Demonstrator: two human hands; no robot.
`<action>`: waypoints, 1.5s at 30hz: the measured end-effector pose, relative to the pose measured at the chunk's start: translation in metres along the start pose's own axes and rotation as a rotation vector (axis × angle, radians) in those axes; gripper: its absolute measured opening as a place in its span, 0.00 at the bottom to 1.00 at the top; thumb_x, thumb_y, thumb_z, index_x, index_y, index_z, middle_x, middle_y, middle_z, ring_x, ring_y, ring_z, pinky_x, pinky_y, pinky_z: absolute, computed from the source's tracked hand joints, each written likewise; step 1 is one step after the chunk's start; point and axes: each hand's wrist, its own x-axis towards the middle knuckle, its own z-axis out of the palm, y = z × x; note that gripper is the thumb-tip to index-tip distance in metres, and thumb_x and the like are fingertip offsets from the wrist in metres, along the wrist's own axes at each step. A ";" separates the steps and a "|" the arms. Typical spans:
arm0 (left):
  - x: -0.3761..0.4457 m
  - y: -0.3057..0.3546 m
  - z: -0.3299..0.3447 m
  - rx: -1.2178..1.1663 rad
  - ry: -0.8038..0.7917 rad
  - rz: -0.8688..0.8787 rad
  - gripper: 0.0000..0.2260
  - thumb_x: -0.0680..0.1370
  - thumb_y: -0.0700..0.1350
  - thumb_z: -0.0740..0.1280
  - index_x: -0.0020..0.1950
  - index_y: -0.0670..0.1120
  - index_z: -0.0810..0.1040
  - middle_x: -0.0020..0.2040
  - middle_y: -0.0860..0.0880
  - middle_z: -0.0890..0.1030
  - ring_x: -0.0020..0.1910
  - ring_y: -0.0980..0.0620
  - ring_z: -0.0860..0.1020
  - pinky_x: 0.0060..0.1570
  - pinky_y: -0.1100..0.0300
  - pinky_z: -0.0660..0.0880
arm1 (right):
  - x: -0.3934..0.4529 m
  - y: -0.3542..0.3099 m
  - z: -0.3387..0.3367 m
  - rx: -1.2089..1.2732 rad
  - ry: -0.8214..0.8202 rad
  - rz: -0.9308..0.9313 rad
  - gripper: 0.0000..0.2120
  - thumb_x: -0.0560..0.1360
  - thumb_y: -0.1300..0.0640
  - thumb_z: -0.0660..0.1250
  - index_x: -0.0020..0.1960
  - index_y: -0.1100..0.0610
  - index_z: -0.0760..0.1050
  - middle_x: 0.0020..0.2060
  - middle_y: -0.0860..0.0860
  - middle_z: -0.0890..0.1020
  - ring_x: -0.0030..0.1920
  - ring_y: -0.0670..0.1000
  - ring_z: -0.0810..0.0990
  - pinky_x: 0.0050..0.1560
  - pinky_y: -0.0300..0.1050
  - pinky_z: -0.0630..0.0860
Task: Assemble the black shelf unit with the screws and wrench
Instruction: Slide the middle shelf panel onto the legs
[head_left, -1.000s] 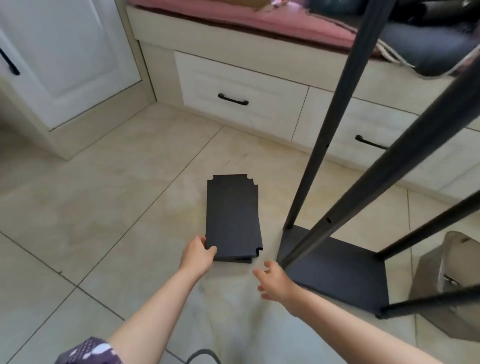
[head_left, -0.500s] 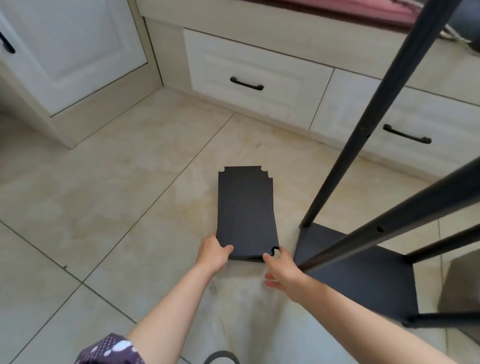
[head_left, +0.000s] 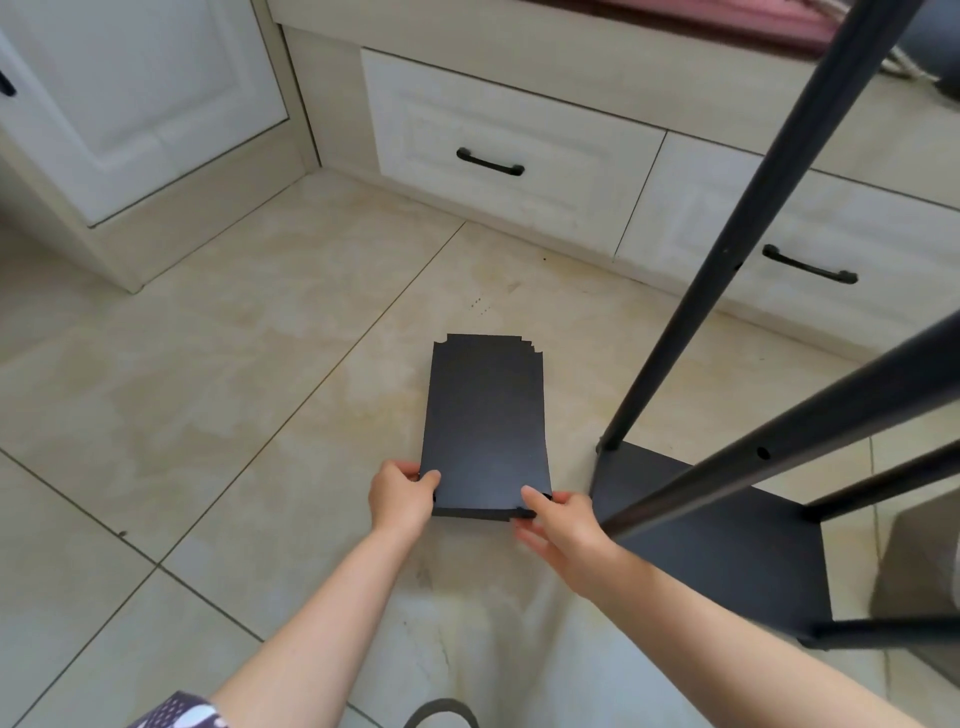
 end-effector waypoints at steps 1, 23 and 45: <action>0.001 -0.001 -0.001 -0.040 -0.007 -0.010 0.12 0.78 0.41 0.71 0.58 0.38 0.75 0.56 0.40 0.81 0.53 0.40 0.81 0.59 0.45 0.77 | 0.000 -0.002 -0.001 0.057 -0.016 0.003 0.16 0.78 0.60 0.68 0.62 0.66 0.68 0.58 0.61 0.78 0.53 0.56 0.83 0.56 0.48 0.80; -0.066 0.029 -0.090 -0.558 -0.362 -0.012 0.07 0.81 0.39 0.66 0.58 0.43 0.78 0.41 0.49 0.86 0.38 0.50 0.83 0.38 0.57 0.79 | -0.115 -0.058 -0.009 0.168 -0.386 -0.078 0.12 0.79 0.71 0.63 0.61 0.66 0.73 0.53 0.61 0.84 0.49 0.61 0.85 0.43 0.51 0.84; -0.247 0.195 -0.192 -0.733 -0.339 0.361 0.16 0.84 0.44 0.61 0.69 0.37 0.74 0.58 0.43 0.81 0.47 0.44 0.82 0.46 0.52 0.79 | -0.379 -0.159 -0.122 -0.090 -0.577 -0.499 0.08 0.76 0.64 0.67 0.54 0.65 0.80 0.53 0.61 0.84 0.50 0.61 0.85 0.49 0.54 0.82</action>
